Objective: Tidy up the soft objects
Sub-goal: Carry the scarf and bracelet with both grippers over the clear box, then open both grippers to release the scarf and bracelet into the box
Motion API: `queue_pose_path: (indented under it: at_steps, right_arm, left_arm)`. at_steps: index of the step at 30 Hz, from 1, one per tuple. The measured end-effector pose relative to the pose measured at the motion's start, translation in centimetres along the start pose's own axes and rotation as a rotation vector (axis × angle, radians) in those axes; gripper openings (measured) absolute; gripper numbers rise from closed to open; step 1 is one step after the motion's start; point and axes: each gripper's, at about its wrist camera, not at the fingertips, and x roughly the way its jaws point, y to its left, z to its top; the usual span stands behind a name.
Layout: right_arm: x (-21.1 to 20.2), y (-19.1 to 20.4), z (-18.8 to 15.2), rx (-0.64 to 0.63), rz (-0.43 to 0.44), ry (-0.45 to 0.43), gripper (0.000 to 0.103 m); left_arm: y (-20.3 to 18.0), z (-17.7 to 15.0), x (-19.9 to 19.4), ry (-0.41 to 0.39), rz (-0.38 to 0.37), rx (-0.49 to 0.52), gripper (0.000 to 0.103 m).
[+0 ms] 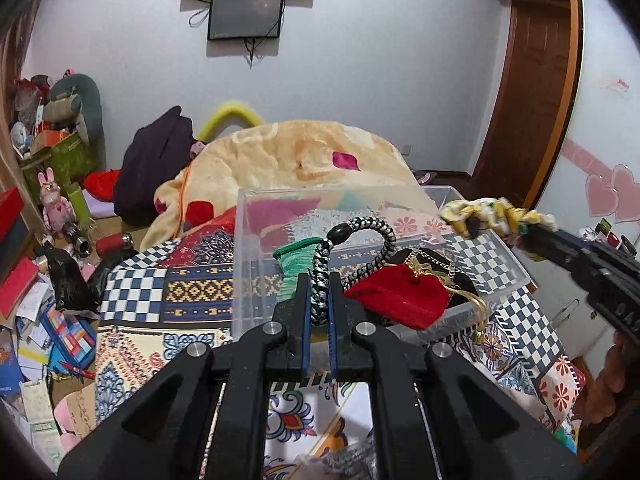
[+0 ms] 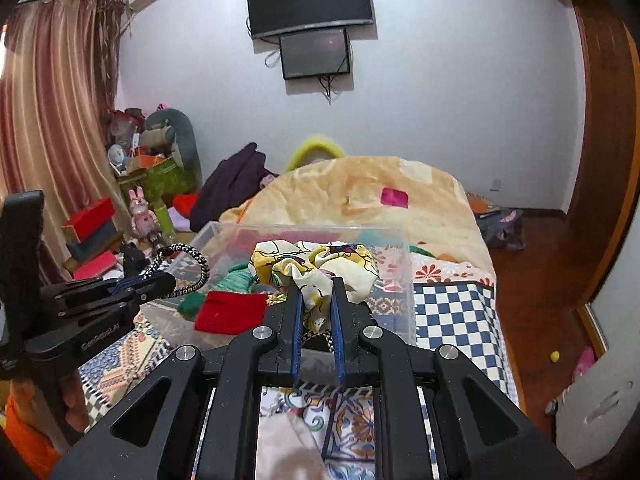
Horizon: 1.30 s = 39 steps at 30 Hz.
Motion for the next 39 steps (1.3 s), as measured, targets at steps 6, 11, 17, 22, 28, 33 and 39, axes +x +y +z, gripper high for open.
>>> queue_pose_path:
  at_steps: [6, 11, 17, 22, 28, 33, 39]
  right_arm:
    - [2.5, 0.0, 0.0, -0.008, -0.024, 0.057, 0.011]
    - [4.3, -0.2, -0.5, -0.006, -0.022, 0.128, 0.012]
    - [4.6, -0.4, -1.2, -0.015, -0.021, 0.172, 0.016]
    - [3.6, -0.4, -1.0, -0.031, -0.009, 0.177, 0.024]
    - [1.8, -0.3, -0.6, -0.047, 0.01, 0.15, 0.031]
    - [-0.4, -0.3, -0.1, -0.054, 0.016, 0.098, 0.043]
    - [-2.7, -0.2, -0.3, -0.056, 0.024, 0.047, 0.061]
  left_arm:
    - [0.0, 0.5, 1.9, 0.039, -0.019, -0.018, 0.006]
    - [0.2, 0.6, 2.9, 0.072, -0.036, -0.033, 0.006]
    - [0.0, 0.3, 2.6, 0.079, -0.033, -0.023, 0.013]
    - [0.0, 0.2, 1.7, 0.071, -0.048, -0.034, 0.022]
    - [-0.4, 0.1, -0.5, 0.044, -0.065, -0.018, 0.029]
    - [-0.7, 0.1, -3.1, -0.001, -0.068, 0.001, 0.035]
    - [-1.2, -0.7, -6.3, -0.054, -0.064, 0.027, 0.055]
